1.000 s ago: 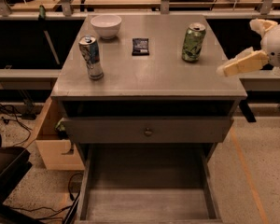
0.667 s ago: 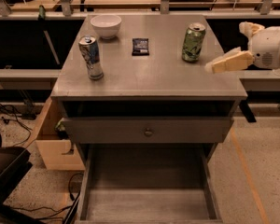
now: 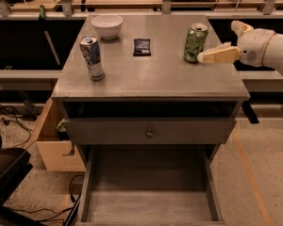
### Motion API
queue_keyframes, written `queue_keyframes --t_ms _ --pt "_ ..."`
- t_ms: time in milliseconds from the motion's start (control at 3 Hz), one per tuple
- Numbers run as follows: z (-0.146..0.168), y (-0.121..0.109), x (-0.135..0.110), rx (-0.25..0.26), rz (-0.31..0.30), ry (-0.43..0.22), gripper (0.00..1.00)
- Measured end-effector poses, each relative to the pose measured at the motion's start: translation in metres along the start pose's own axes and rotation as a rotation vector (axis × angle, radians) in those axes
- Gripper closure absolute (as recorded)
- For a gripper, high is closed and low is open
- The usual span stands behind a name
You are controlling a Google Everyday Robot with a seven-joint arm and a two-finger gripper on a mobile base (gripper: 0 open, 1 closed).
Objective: Place green can into middle drawer
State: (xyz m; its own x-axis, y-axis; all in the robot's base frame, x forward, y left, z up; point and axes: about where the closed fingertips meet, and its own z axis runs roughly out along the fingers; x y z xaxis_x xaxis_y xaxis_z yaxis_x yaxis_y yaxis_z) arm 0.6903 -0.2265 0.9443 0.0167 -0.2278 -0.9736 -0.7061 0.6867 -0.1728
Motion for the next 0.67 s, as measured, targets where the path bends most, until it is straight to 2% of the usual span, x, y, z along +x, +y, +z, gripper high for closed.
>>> queue_keyframes --t_ms 333,667 --pt "0.016 -0.022 0.006 0.020 0.020 -0.021 0.00" --pt "0.034 -0.042 0.018 0.039 0.075 -0.041 0.00"
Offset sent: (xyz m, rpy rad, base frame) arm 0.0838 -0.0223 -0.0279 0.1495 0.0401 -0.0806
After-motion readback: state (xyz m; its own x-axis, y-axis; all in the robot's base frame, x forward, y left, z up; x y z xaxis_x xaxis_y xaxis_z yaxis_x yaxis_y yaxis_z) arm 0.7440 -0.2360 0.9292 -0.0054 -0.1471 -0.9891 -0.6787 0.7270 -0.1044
